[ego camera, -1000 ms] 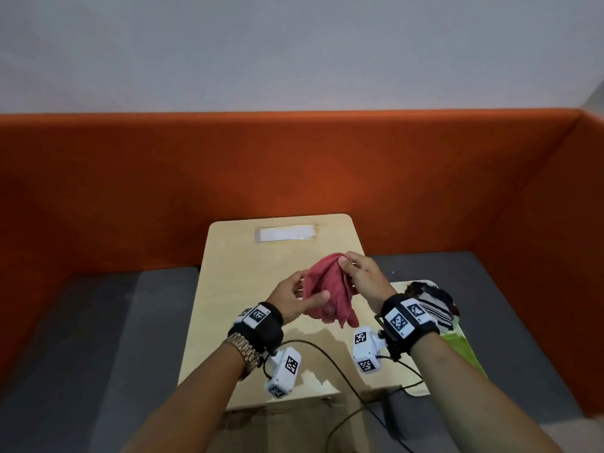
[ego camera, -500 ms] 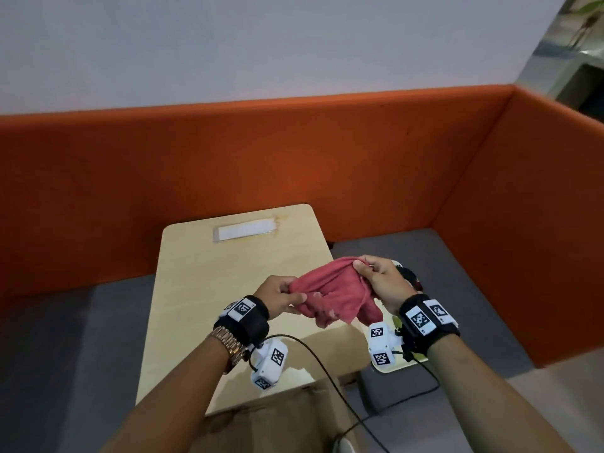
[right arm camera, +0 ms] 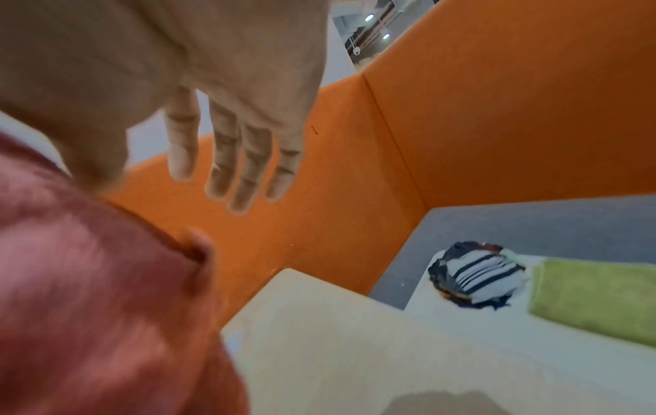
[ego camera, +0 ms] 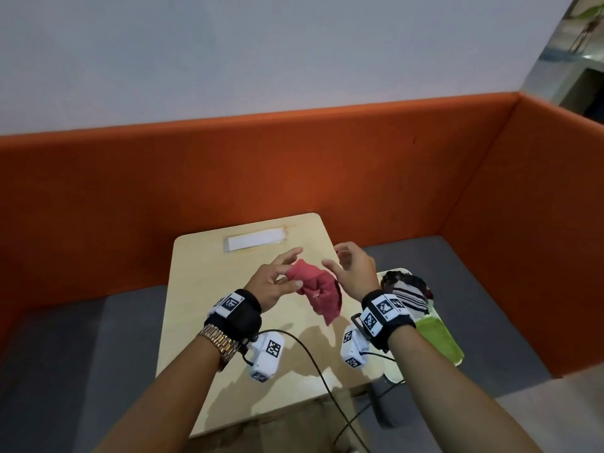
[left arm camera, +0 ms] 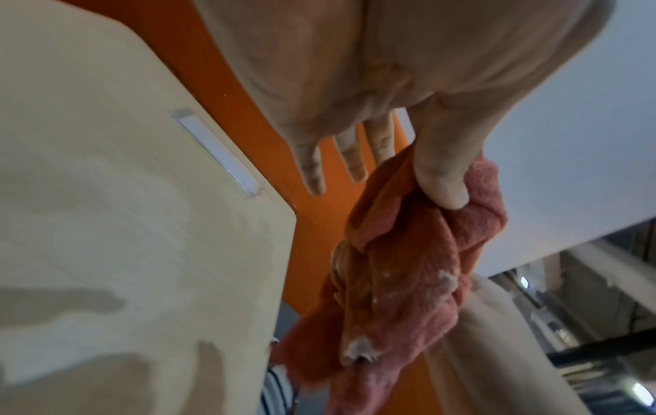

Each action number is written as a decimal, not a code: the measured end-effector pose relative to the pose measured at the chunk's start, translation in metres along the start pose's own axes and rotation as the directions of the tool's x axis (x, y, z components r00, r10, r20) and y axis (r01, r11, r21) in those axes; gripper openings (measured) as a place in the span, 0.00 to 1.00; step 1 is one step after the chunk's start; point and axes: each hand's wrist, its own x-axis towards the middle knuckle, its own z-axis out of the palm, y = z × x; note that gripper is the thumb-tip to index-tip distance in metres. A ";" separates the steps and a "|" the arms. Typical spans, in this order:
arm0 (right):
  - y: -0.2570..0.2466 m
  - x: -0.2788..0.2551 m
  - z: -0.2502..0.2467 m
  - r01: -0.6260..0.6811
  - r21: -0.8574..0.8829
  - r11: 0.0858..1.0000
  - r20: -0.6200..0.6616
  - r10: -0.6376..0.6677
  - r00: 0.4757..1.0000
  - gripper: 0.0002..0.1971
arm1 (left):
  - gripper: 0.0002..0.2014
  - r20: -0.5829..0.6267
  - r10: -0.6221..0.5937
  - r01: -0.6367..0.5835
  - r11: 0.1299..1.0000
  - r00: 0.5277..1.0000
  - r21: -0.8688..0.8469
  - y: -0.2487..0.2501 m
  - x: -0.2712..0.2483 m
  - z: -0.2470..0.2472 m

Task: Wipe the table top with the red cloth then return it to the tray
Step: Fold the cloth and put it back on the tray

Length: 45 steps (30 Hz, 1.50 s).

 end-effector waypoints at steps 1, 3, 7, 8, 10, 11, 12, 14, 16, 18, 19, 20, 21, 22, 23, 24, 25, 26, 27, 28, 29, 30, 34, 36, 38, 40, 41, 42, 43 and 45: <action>-0.007 -0.005 0.001 0.025 0.049 0.998 -0.030 -0.023 0.999 0.18 | 0.08 -0.021 0.012 -0.012 1.000 1.000 -0.014 0.001 0.001 0.000; -0.022 -0.019 -0.002 0.064 0.207 0.976 0.069 -0.080 0.994 0.22 | 0.10 -0.059 0.035 -0.037 0.998 0.998 -0.049 0.004 0.003 0.002; -0.033 -0.042 -0.008 0.068 0.284 0.956 0.269 -0.148 0.952 0.31 | 0.11 -0.130 0.069 -0.088 0.985 0.989 -0.147 0.013 0.003 0.008; -0.031 -0.043 -0.008 0.099 0.202 0.974 0.174 -0.135 0.975 0.36 | 0.10 -0.153 0.074 -0.098 0.982 0.985 -0.159 0.014 0.002 0.010; -0.029 -0.046 -0.005 0.113 0.082 0.990 -0.036 -0.110 0.993 0.42 | 0.08 -0.200 0.068 -0.104 0.979 0.977 -0.174 0.015 0.002 0.013; -0.030 -0.049 -0.004 0.080 0.091 0.993 -0.100 -0.071 0.992 0.43 | 0.07 -0.224 0.053 -0.096 0.978 0.973 -0.186 0.015 0.003 0.014; -0.030 -0.051 -0.003 0.010 0.126 0.992 -0.133 0.007 0.991 0.42 | 0.08 -0.247 0.036 -0.089 0.974 0.968 -0.208 0.014 0.004 0.015; -0.029 -0.055 -0.001 -0.170 0.277 0.946 -0.103 0.205 0.973 0.39 | 0.13 -0.268 0.003 -0.079 0.958 0.963 -0.274 0.012 0.005 0.014; -0.026 -0.055 0.002 -0.274 0.468 0.840 0.040 0.289 0.956 0.29 | 0.15 -0.273 -0.021 -0.070 0.945 0.962 -0.318 0.013 0.004 0.014; -0.023 -0.053 0.006 -0.311 0.547 0.777 0.151 0.274 0.950 0.15 | 0.14 -0.285 -0.030 -0.062 0.949 0.958 -0.309 0.014 0.003 0.012; -0.020 -0.050 0.006 -0.291 0.551 0.782 0.145 0.254 0.956 0.08 | 0.14 -0.301 -0.034 -0.060 0.953 0.953 -0.297 0.014 0.003 0.009; -0.017 -0.046 0.004 -0.268 0.536 0.801 0.126 0.238 0.963 0.03 | 0.13 -0.323 -0.040 -0.060 0.954 0.946 -0.294 0.015 0.003 0.003; -0.013 -0.042 -0.001 -0.246 0.515 0.821 0.105 0.225 0.969 0.03 | 0.12 -0.350 -0.049 -0.061 0.953 0.936 -0.298 0.015 0.002 -0.004; -0.009 -0.037 -0.006 -0.231 0.510 0.829 0.097 0.211 0.973 0.04 | 0.11 -0.375 -0.064 -0.059 0.950 0.925 -0.306 0.013 0.001 -0.011; -0.006 -0.032 -0.013 -0.219 0.522 0.824 0.103 0.194 0.976 0.04 | 0.09 -0.396 -0.081 -0.054 0.947 0.915 -0.318 0.011 -0.001 -0.020; -0.004 -0.029 -0.020 -0.217 0.556 0.803 0.123 0.179 0.976 0.04 | 0.07 -0.407 -0.103 -0.043 0.941 0.908 -0.335 0.009 -0.003 -0.026; -0.004 -0.027 -0.027 -0.221 0.593 0.774 0.148 0.165 0.975 0.05 | 0.07 -0.409 -0.125 -0.031 0.935 0.904 -0.354 0.007 -0.005 -0.031; -0.007 -0.025 -0.031 -0.236 0.632 0.738 0.179 0.157 0.971 0.05 | 0.08 -0.399 -0.140 -0.023 0.926 0.906 -0.378 0.006 -0.007 -0.033; -0.012 -0.024 -0.034 -0.261 0.673 0.692 0.220 0.149 0.964 0.06 | 0.09 -0.382 -0.149 -0.019 0.916 0.912 -0.401 0.006 -0.009 -0.032; -0.016 -0.024 -0.036 -0.293 0.714 0.636 0.259 0.149 0.954 0.07 | 0.09 -0.362 -0.156 -0.016 0.903 0.919 -0.430 0.007 -0.012 -0.031; -0.020 -0.023 -0.036 -0.317 0.734 0.601 0.279 0.158 0.947 0.08 | 0.09 -0.341 -0.162 -0.014 0.888 0.926 -0.460 0.010 -0.014 -0.029; -0.021 -0.021 -0.034 -0.328 0.739 0.589 0.282 0.172 0.944 0.09 | 0.09 -0.321 -0.166 -0.011 0.874 0.933 -0.485 0.012 -0.015 -0.026; -0.016 -0.018 -0.025 -0.133 0.383 0.914 0.050 0.123 0.991 0.06 | 0.05 -0.270 -0.089 -0.032 0.910 0.959 -0.413 0.023 -0.015 -0.011; -0.019 -0.026 -0.019 -0.004 0.183 0.983 -0.009 0.005 1.000 0.17 | 0.05 -0.253 -0.053 -0.033 0.945 0.966 -0.326 0.028 -0.012 -0.003; -0.024 -0.035 -0.010 0.097 0.163 0.982 0.082 -0.112 0.990 0.27 | 0.06 -0.213 -0.019 -0.036 0.967 0.977 -0.252 0.031 -0.010 0.004; -0.027 -0.043 -0.002 0.103 0.259 0.960 0.223 -0.164 0.961 0.28 | 0.05 -0.218 -0.029 -0.016 0.979 0.976 -0.203 0.031 -0.009 0.009; -0.028 -0.046 0.001 0.072 0.334 0.940 0.266 -0.168 0.949 0.25 | 0.05 -0.229 -0.043 -0.001 0.982 0.972 -0.189 0.031 -0.009 0.010; -0.030 -0.047 0.001 0.048 0.393 0.918 0.291 -0.174 0.941 0.22 | 0.05 -0.234 -0.050 0.009 0.985 0.971 -0.173 0.031 -0.010 0.010; -0.030 -0.047 0.001 0.043 0.419 0.907 0.302 -0.184 0.935 0.18 | 0.05 -0.234 -0.052 0.016 0.988 0.971 -0.152 0.030 -0.010 0.009; -0.029 -0.046 -0.002 0.074 0.381 0.921 0.304 -0.200 0.931 0.08 | 0.05 -0.208 -0.045 0.019 0.992 0.977 -0.126 0.032 -0.011 0.005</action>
